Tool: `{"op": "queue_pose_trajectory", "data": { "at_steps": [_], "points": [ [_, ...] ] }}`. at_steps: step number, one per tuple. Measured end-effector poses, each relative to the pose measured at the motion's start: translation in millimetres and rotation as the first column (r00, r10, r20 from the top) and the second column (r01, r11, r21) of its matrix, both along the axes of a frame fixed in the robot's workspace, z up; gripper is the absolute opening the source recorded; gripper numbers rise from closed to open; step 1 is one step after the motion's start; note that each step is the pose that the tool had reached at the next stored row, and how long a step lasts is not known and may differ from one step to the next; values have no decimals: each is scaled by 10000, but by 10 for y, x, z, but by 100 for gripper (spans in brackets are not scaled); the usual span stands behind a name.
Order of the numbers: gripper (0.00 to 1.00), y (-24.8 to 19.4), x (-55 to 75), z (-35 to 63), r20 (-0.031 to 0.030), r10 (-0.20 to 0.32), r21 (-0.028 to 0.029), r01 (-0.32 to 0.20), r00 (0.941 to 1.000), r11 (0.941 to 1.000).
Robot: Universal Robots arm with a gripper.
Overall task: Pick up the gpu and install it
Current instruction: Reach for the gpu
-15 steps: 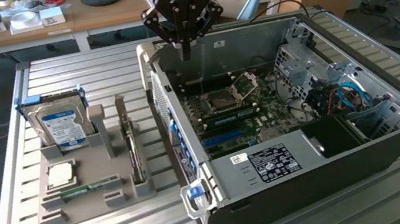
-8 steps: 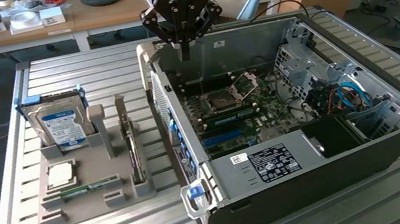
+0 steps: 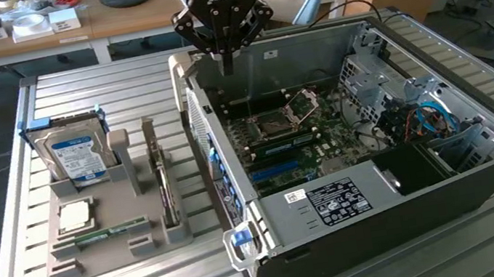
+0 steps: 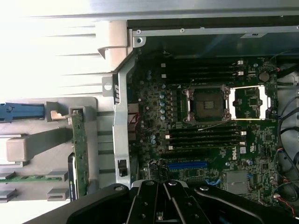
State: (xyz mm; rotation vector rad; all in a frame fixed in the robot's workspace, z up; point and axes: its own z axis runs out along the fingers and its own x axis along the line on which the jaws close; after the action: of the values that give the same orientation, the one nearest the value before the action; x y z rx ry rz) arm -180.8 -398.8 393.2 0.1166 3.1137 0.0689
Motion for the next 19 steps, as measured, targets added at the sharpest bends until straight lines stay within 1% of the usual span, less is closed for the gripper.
{"op": "queue_pose_trajectory", "data": {
  "at_steps": [19],
  "points": [
    [11, 0, -36, 0, 0, 0, 0, 0, 10000, 10000]
  ]
}}
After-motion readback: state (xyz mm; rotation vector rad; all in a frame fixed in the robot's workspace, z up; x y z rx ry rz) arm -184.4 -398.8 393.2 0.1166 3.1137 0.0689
